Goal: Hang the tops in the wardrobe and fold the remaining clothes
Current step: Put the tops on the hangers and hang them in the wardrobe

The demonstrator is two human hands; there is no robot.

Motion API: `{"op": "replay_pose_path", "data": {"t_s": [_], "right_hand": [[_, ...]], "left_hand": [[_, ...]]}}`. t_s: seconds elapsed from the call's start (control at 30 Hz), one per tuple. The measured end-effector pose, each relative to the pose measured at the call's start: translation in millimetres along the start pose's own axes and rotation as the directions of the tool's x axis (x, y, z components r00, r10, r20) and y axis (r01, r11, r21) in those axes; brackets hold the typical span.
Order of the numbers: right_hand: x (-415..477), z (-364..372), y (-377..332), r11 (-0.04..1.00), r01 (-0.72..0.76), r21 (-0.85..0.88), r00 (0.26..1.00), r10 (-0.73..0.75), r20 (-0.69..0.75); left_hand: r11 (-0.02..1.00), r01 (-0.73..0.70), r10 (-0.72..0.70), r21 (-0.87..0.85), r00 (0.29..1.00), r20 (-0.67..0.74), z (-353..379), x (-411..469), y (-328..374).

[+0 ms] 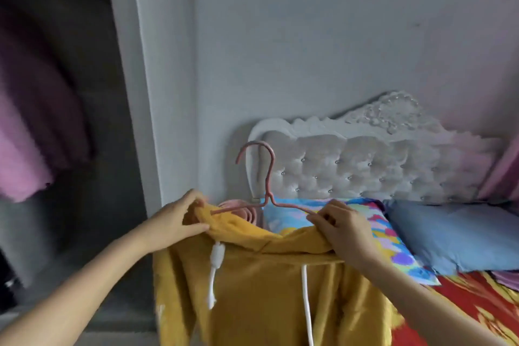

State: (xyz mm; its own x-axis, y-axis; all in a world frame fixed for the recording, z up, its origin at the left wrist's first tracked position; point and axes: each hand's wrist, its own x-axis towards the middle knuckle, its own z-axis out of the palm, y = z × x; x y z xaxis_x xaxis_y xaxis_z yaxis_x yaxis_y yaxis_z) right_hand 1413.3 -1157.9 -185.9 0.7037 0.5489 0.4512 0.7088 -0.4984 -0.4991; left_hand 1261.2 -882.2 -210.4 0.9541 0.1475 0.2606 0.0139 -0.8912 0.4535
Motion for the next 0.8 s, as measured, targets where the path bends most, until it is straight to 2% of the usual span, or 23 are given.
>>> {"op": "replay_pose_path", "data": {"t_s": [0.03,0.1,0.13,0.2,0.27,0.3,0.4,0.43,0.47,0.53,0.6,0.73,0.8], "right_hand": [[6.6,12.2,-14.0,0.999,0.04,0.013,0.999,-0.04,0.016],[17.0,29.4,-36.8,0.996,0.08,0.024,0.995,-0.081,0.057],[23.4,41.1,-51.3,0.995,0.095,0.037,0.992,-0.098,0.082],[35.8,63.2,-80.1,0.991,0.123,0.052,0.981,-0.13,0.142],[54.7,77.7,-112.3,0.991,0.13,0.027,0.95,-0.132,0.282],[62.9,80.6,-125.5,0.99,0.142,0.004,0.915,-0.133,0.381],[83.5,100.7,-185.3,0.954,0.299,-0.033,0.76,-0.217,0.613],[88.2,111.4,-207.4,0.949,0.315,0.004,0.72,-0.241,0.651],[95.2,130.5,-232.6,0.946,0.32,0.054,0.714,-0.278,0.643],[100.7,141.0,-249.2,0.958,0.255,0.133,0.776,-0.285,0.562],[109.1,176.4,-285.0,0.957,0.215,0.195,0.827,-0.284,0.485],[116.3,220.0,-322.6,0.969,0.083,0.234,0.859,-0.189,0.477],[121.8,235.9,-334.5,0.964,0.028,0.265,0.878,-0.15,0.454]], "left_hand": [[0.994,0.104,-0.104,-0.04,0.995,-0.002,-11.5,-12.0,-7.0],[0.977,0.214,-0.214,-0.01,0.976,-0.044,-26.4,-27.3,-23.8],[0.972,0.223,-0.217,0.078,0.972,-0.087,-34.7,-40.1,-35.0],[0.949,0.204,-0.147,0.238,0.961,-0.236,-48.5,-67.8,-58.7],[0.942,0.141,-0.021,0.305,0.931,-0.365,-62.5,-92.4,-86.7],[0.942,0.137,0.003,0.307,0.91,-0.415,-69.6,-102.0,-96.4],[0.89,0.194,0.052,0.414,0.857,-0.512,-109.7,-128.9,-136.7],[0.877,0.22,0.042,0.427,0.85,-0.524,-123.6,-137.1,-151.7],[0.867,0.25,0.016,0.43,0.85,-0.527,-143.1,-146.4,-170.3],[0.863,0.315,-0.088,0.394,0.863,-0.497,-155.4,-139.1,-189.7],[0.803,0.424,-0.217,0.419,0.863,-0.457,-176.1,-151.2,-226.0],[0.676,0.591,-0.426,0.439,0.8,-0.422,-199.9,-175.7,-277.1],[0.662,0.615,-0.442,0.429,0.782,-0.439,-209.4,-187.8,-297.3]]}}
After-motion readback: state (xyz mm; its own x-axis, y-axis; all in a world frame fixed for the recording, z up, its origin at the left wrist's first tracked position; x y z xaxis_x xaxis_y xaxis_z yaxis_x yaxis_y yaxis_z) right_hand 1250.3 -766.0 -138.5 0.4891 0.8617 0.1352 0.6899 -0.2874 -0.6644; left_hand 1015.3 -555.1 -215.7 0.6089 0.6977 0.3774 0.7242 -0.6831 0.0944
